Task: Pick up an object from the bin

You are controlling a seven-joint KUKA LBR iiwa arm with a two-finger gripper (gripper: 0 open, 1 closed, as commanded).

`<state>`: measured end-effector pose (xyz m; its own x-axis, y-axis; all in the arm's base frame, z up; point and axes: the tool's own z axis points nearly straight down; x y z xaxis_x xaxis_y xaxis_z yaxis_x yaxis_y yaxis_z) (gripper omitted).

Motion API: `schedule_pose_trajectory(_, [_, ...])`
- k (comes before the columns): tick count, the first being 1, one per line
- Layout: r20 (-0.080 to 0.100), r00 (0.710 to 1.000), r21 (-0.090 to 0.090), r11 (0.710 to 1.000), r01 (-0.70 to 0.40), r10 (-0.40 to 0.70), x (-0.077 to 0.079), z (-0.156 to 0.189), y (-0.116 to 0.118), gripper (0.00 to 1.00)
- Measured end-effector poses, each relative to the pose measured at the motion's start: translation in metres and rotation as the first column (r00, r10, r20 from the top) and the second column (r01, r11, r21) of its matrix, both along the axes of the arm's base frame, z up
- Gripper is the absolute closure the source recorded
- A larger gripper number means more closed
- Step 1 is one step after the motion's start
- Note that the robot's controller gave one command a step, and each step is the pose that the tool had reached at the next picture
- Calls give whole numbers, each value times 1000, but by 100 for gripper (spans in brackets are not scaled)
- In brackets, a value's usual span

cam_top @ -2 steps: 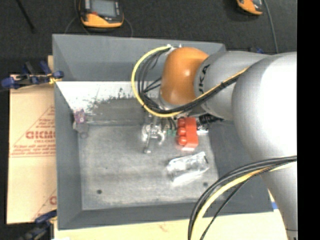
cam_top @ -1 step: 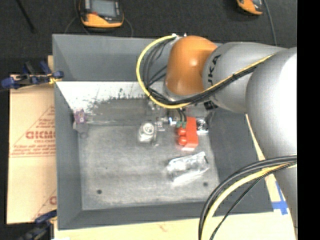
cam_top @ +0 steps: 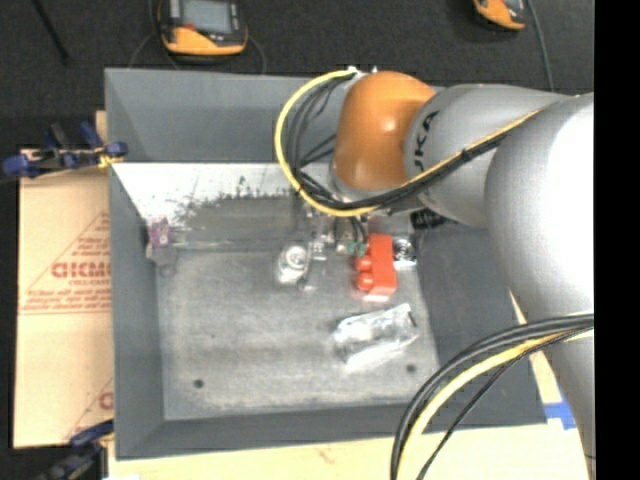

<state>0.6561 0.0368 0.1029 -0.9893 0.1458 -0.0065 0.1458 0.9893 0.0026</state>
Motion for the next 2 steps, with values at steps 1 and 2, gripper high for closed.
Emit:
schedule_pose_trajectory(1, [-14, 1000, 0, 1000, 12, -12, -5, -33, 2, 0])
schedule_pose_trajectory(2, [-13, 1000, 0, 1000, 11, -11, -6, -33, 2, 0])
